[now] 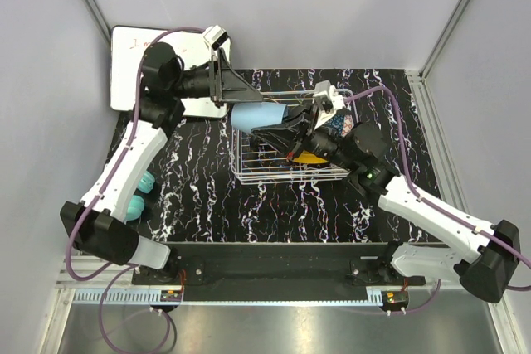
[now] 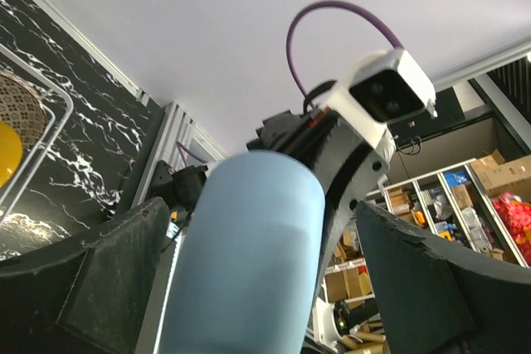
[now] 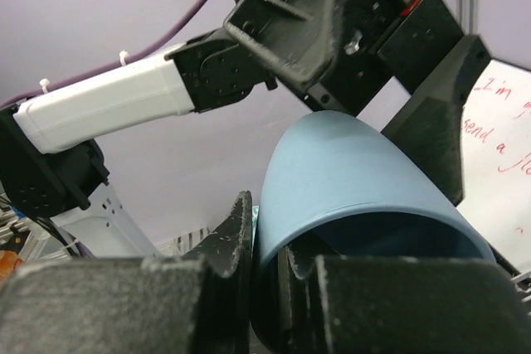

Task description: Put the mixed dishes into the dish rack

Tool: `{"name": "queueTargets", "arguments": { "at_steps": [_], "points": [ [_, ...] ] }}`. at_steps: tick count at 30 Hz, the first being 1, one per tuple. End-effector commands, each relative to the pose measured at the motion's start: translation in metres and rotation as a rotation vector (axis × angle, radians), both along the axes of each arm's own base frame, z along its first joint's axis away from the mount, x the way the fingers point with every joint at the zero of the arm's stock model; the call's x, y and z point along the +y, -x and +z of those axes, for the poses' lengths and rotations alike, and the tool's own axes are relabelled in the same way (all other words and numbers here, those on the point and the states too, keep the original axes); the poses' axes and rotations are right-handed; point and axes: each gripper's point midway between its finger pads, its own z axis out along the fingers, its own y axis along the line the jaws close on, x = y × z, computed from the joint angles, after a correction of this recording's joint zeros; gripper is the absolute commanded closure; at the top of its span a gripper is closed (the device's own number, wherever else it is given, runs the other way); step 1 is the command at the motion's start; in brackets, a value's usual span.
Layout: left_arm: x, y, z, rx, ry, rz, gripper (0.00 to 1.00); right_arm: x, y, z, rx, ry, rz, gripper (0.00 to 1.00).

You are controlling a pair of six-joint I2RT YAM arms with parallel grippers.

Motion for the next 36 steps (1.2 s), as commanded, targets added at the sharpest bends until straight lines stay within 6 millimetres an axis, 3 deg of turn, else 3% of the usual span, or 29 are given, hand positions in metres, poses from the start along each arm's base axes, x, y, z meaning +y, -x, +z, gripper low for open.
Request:
{"name": "queueTargets", "arguments": {
  "at_steps": [1,5,22,25,27,29,30,31,33,34,36],
  "points": [
    [0.006,0.024,0.012,-0.049,0.023,-0.056,0.01,-0.018,0.008,0.050,-0.127,-0.116,0.003,1.00],
    [0.005,0.025,0.007,-0.034,0.021,-0.055,0.01,-0.028,0.000,0.051,-0.132,-0.122,-0.029,1.00],
    [-0.012,0.031,0.004,-0.057,0.024,-0.104,0.01,-0.008,-0.011,0.031,-0.063,-0.156,0.048,1.00],
    [-0.013,0.034,0.003,-0.064,0.024,-0.115,0.26,-0.008,-0.012,0.031,-0.069,-0.153,0.041,1.00],
    [-0.012,0.034,0.002,-0.064,0.023,-0.116,0.57,-0.008,-0.014,0.030,-0.065,-0.150,0.036,1.00],
    [-0.012,0.033,0.002,-0.068,0.023,-0.113,0.71,-0.007,-0.015,0.026,-0.049,-0.136,0.033,1.00],
    [-0.012,0.033,0.003,-0.074,0.024,-0.111,0.86,-0.008,-0.014,0.025,-0.047,-0.131,0.031,1.00],
    [-0.012,0.032,0.003,-0.073,0.023,-0.108,0.90,-0.009,-0.018,0.021,-0.027,-0.115,0.017,0.92],
    [-0.008,0.029,0.006,-0.082,0.025,-0.094,1.00,-0.013,-0.016,0.014,0.000,-0.095,0.004,0.60],
    [-0.007,0.027,0.007,-0.082,0.024,-0.091,1.00,-0.014,-0.016,0.003,0.017,-0.077,-0.004,0.41],
    [-0.001,0.019,0.007,-0.093,0.021,-0.064,1.00,-0.027,-0.013,0.000,0.025,-0.076,-0.027,0.28]
  ]
}}
